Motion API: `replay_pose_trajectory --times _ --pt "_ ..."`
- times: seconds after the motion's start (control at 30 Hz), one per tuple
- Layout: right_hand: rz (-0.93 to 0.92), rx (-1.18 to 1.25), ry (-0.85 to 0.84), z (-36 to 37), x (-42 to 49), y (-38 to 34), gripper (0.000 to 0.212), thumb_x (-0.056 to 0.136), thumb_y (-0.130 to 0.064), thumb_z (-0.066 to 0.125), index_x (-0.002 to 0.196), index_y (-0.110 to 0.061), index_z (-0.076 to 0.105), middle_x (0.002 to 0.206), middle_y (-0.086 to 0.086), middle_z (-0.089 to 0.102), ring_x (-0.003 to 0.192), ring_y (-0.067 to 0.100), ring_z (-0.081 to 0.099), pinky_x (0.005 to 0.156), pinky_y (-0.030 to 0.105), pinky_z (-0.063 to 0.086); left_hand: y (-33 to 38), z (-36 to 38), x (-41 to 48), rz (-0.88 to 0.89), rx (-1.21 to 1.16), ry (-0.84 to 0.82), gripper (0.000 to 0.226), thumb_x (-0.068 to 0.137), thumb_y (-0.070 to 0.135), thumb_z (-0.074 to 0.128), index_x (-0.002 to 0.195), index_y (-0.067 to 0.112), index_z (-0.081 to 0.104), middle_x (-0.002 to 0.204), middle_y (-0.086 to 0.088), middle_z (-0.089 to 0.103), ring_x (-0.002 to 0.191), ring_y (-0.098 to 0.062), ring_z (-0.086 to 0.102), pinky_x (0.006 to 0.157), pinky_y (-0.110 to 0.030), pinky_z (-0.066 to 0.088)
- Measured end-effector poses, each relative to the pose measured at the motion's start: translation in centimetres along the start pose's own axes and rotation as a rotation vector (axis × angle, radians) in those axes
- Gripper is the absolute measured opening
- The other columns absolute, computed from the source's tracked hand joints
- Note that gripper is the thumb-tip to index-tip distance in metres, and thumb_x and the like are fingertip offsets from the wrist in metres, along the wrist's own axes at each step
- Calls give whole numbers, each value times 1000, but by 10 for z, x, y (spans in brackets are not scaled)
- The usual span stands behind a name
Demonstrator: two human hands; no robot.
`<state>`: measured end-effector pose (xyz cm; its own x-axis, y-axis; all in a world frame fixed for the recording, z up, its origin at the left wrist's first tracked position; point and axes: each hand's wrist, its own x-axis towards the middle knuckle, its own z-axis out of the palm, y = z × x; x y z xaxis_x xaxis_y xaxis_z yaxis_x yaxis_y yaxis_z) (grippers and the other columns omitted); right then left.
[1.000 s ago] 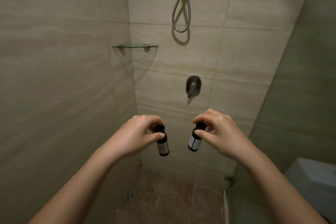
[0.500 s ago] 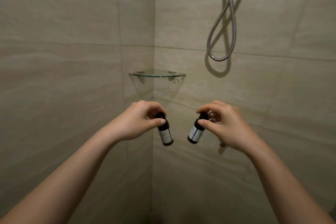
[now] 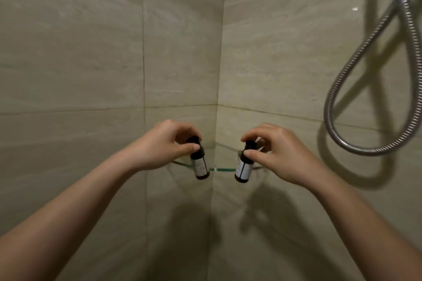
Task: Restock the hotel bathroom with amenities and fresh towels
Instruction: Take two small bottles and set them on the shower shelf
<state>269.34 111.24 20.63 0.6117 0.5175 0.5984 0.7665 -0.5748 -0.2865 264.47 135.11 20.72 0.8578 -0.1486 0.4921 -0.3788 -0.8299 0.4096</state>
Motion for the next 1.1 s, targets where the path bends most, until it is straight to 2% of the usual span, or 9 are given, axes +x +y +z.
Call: replay_pose_trajectory --times 0.07,0.2,0.33,0.57,0.63,0.73,0.83,0.97,1.1 --pt "-14 17 -8 5 28 11 21 82 -17 68 103 -19 67 99 -7 61 80 2 58 72 13 47 -5 -2 26 6 15 18 13 86 20 63 98 22 65 93 8 68 88 -3 63 75 -16 48" --pt "-5 -22 -30 20 67 24 20 82 -19 67 103 -19 67 100 -7 64 83 10 60 78 29 51 -13 2 68 10 58 -27 16 87 18 62 103 18 65 97 5 68 92 -7 63 81 -21 49" --pt "27 -77 -84 37 93 33 22 82 -22 67 103 -18 67 103 -3 65 85 11 57 75 25 46 -23 10 94 21 106 -73 19 87 18 62 105 14 65 100 1 68 94 -11 63 86 -30 51" --pt "35 -136 -191 53 113 44 26 84 -28 66 107 -16 66 106 -1 65 88 11 57 75 24 45 -34 23 109 20 170 -187 21 88 19 61 107 15 65 99 4 65 92 -8 60 87 -27 50" --pt "36 -122 -260 47 117 45 28 84 -30 66 109 -17 65 108 -2 65 93 12 59 81 27 48 -36 24 110 23 168 -205 22 88 19 61 109 15 64 101 4 64 94 -8 60 88 -26 50" --pt "27 -124 -419 34 120 45 33 87 -29 62 119 -19 60 114 -8 61 99 9 57 92 30 48 -39 24 112 34 146 -218 24 89 18 60 112 15 63 104 5 64 95 -6 60 87 -21 49" --pt "-8 -140 -456 27 121 43 33 88 -22 61 121 -23 59 108 -14 58 98 6 56 93 29 47 -38 22 112 41 57 -218 28 88 12 60 116 13 60 105 6 62 91 2 58 79 -7 47" --pt "-50 -165 -393 31 122 42 23 89 -20 60 111 -21 65 104 -10 63 92 6 58 84 25 47 -35 21 113 28 -25 -154 27 88 19 60 115 13 59 105 1 63 96 -7 61 86 -18 49" --pt "-43 -156 -400 30 122 42 13 88 -24 61 100 -21 66 92 -8 65 85 8 60 78 25 49 -35 28 113 -24 132 -84 29 84 38 62 105 18 62 98 6 61 89 -9 59 80 -27 50"
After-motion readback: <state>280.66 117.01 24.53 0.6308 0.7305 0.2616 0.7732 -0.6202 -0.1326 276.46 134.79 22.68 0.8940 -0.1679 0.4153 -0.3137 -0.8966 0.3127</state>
